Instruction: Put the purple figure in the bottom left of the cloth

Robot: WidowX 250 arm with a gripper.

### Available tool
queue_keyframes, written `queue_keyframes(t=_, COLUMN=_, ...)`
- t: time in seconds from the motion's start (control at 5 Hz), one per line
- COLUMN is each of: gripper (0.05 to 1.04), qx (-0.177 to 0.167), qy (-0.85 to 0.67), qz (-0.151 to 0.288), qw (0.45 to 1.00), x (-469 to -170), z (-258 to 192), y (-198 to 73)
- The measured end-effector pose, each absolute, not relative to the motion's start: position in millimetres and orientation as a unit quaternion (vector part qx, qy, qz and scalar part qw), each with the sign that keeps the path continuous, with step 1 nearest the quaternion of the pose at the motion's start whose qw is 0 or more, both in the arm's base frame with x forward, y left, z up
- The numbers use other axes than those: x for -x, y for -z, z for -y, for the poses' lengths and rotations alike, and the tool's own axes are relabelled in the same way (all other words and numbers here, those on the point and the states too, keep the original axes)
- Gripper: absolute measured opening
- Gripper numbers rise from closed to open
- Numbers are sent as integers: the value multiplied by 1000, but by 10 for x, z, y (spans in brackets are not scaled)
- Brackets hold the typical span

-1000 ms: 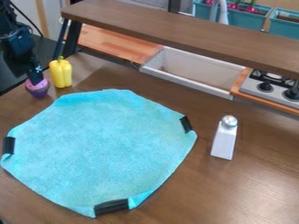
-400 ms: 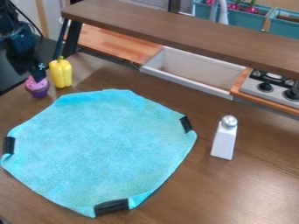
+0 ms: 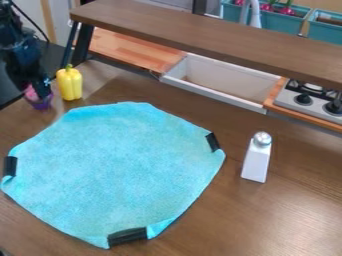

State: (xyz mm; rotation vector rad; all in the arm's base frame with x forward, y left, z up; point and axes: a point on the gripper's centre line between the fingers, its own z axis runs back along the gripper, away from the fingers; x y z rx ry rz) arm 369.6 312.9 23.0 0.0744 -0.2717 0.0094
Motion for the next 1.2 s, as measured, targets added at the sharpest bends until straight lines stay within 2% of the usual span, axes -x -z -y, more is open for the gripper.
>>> queue_keyframes(t=0.2, gripper=807, qx=-44, qy=-17, qz=134, qw=990, x=-3692, z=-3158, y=-204)
queue_keyframes(t=0.6, gripper=798, qx=-43, qy=-18, qz=138, qw=989, x=-3716, z=-3167, y=-205)
queue_keyframes(t=1.0, gripper=798, qx=10, qy=4, qz=141, qw=990, x=-3549, z=-2836, y=-254)
queue_keyframes(t=1.2, gripper=798, qx=15, qy=40, qz=169, qw=985, x=-3433, z=-2625, y=-522)
